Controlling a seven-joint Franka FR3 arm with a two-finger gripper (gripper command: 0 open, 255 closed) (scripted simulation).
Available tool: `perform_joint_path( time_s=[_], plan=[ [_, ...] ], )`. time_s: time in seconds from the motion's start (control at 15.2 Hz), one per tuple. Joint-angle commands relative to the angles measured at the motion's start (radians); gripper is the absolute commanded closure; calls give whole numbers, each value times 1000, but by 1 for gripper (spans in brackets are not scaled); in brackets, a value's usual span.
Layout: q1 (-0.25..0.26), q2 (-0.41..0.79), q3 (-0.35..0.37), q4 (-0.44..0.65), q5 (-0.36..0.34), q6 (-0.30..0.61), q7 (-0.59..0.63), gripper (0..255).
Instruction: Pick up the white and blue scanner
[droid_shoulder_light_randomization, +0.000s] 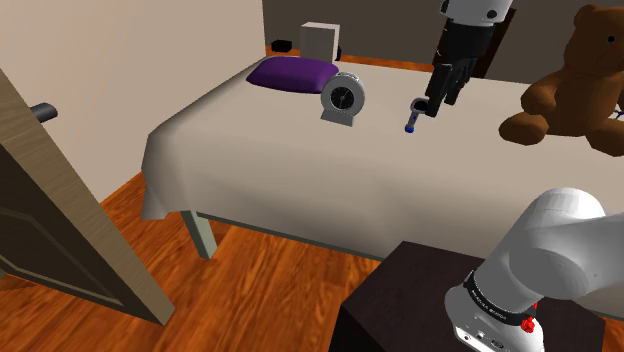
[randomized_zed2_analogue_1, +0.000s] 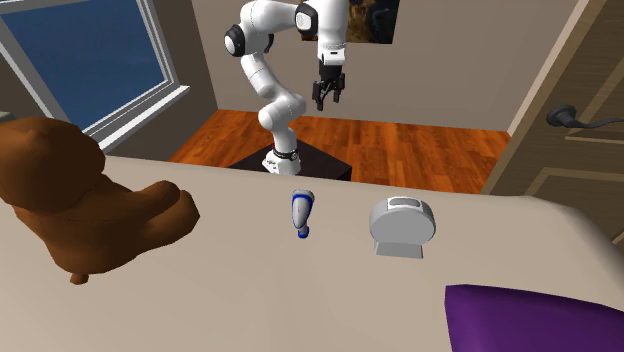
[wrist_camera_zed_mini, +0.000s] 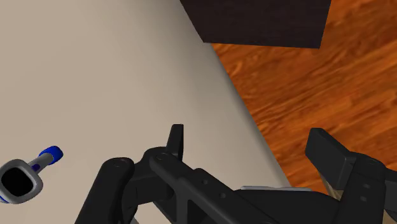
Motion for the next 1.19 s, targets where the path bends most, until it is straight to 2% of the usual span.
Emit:
perform_joint_path(
  time_s=[0.0, 0.53, 1.12],
  plan=[
    [0, 0, 0, 0, 0, 0, 0, 0],
    [-77, 317, -76, 182, -13, 69, 84, 0],
    [-154, 661, -178, 450, 16, 71, 153, 0]
  ],
)
